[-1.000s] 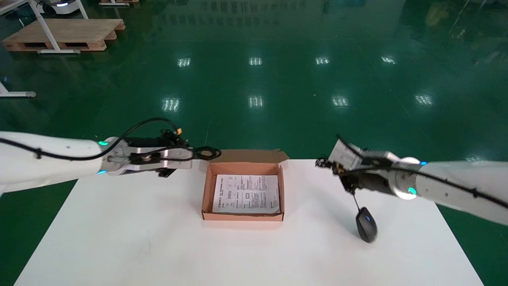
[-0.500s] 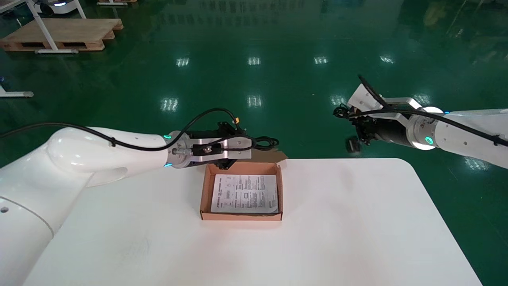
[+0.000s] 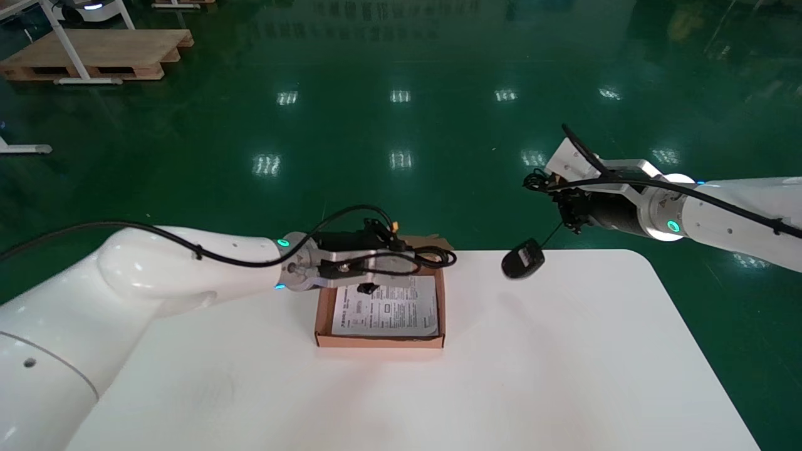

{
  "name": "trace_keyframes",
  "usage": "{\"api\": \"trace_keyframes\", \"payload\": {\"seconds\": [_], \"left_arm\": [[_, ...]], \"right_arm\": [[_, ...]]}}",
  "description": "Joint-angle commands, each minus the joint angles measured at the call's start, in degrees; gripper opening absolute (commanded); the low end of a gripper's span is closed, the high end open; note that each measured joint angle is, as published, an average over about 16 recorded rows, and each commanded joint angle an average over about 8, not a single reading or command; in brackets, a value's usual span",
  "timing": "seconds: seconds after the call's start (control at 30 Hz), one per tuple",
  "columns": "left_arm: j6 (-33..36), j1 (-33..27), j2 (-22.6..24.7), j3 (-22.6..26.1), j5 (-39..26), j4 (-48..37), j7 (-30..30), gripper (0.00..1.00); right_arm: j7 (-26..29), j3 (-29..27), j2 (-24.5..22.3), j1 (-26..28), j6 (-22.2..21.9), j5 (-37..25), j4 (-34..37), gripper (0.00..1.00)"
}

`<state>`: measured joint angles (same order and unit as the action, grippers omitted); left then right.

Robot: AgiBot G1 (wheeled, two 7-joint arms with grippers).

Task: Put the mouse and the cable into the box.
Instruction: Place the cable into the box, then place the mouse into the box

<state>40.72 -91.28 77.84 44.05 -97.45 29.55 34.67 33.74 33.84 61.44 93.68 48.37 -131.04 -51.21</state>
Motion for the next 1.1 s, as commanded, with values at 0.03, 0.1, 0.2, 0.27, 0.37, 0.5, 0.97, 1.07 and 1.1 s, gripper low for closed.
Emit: {"api": "trace_keyframes", "payload": {"seconds": [0.03, 0.1, 0.2, 0.27, 0.37, 0.5, 0.97, 1.07, 1.1], "left_arm": [[-1.02, 1.36, 0.23, 1.35, -0.03, 1.21, 1.51, 0.00], [-1.70, 1.97, 0.26, 3.07, 0.23, 1.32, 3.69, 0.00], [-2.68, 2.25, 0.27, 5.05, 1.23, 0.61, 5.93, 0.00], [-3.36, 2.27, 0.28, 6.04, 2.17, -0.02, 6.81, 0.00], [-4.40, 2.31, 0.28, 7.21, 3.86, -0.87, 7.40, 0.00], [-5.62, 2.33, 0.28, 8.47, 6.35, -1.69, 7.22, 0.00], [-7.34, 1.61, 0.13, 13.12, 11.09, -4.42, 6.90, 0.57], [-7.39, 1.49, 0.13, 13.72, 11.26, -5.01, 6.73, 0.94], [-7.42, 1.47, 0.13, 13.83, 11.30, -5.12, 6.69, 1.00]], "right_arm": [[0.00, 0.00, 0.00, 0.00, 0.00, 0.00, 0.00, 0.00], [0.00, 0.00, 0.00, 0.00, 0.00, 0.00, 0.00, 0.00], [0.00, 0.00, 0.00, 0.00, 0.00, 0.00, 0.00, 0.00], [0.00, 0.00, 0.00, 0.00, 0.00, 0.00, 0.00, 0.00], [0.00, 0.00, 0.00, 0.00, 0.00, 0.00, 0.00, 0.00], [0.00, 0.00, 0.00, 0.00, 0.00, 0.00, 0.00, 0.00], [0.00, -0.01, 0.00, -0.01, 0.00, 0.01, 0.01, 0.00], [0.00, -0.01, 0.00, -0.01, 0.00, 0.03, 0.02, 0.00], [0.00, -0.01, 0.00, -0.02, 0.00, 0.03, 0.02, 0.00]]}}
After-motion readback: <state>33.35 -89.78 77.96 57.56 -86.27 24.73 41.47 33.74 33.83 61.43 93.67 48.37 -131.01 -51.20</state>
